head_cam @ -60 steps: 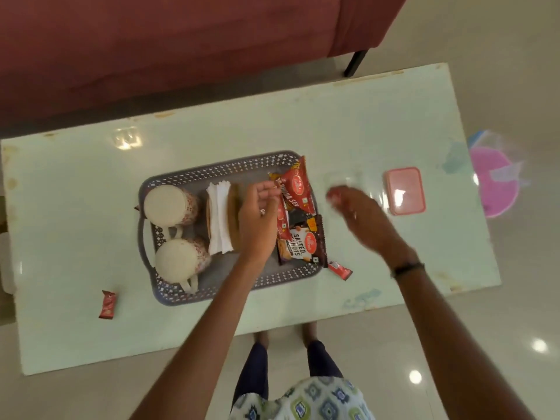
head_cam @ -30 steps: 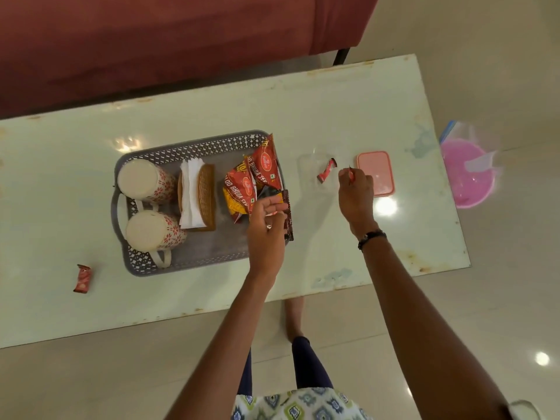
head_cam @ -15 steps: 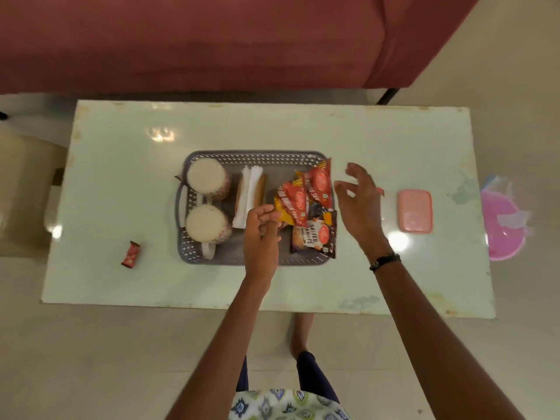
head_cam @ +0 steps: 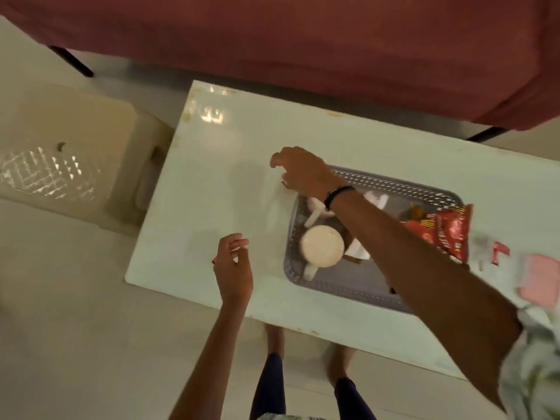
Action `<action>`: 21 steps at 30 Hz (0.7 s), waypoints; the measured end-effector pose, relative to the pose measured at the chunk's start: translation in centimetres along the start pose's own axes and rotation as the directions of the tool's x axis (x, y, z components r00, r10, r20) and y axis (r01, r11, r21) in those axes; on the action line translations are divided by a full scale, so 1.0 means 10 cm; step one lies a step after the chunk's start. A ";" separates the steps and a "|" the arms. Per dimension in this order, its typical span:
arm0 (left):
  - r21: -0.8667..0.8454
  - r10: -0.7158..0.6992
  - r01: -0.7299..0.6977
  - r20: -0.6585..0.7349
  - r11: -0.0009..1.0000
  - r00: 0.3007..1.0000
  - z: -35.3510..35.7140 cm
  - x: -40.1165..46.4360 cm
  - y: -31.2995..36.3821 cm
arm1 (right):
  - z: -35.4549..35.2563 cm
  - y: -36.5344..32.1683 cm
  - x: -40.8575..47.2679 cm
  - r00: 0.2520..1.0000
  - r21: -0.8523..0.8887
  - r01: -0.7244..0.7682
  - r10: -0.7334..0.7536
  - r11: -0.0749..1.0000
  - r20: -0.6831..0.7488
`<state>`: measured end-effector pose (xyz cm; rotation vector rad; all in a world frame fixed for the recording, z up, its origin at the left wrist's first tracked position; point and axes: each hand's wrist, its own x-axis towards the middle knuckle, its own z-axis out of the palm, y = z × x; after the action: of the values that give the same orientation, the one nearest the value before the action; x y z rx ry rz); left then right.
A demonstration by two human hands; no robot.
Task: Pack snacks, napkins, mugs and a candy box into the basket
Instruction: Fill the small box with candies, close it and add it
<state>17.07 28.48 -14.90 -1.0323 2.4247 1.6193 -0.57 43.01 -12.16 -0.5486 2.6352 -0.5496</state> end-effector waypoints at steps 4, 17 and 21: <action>0.031 -0.046 0.046 -0.005 0.998 0.999 -0.26 0.31 -0.26 | 0.21 0.01 0.44 0.961 -0.292 -0.070 0.143 0.954 0.237; 0.557 0.099 -0.214 0.229 0.803 0.968 -0.33 0.59 -0.56 | 0.50 -0.09 0.34 0.979 0.154 -0.182 0.165 0.971 0.117; 0.577 0.063 -0.257 0.335 0.775 0.940 -0.21 0.65 -0.52 | 0.51 -0.33 -0.07 0.955 0.577 -0.291 0.268 0.763 0.128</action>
<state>15.55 22.26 -20.67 -0.4367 2.5777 0.7955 3.25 39.03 -14.85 0.0355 2.2592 -1.1810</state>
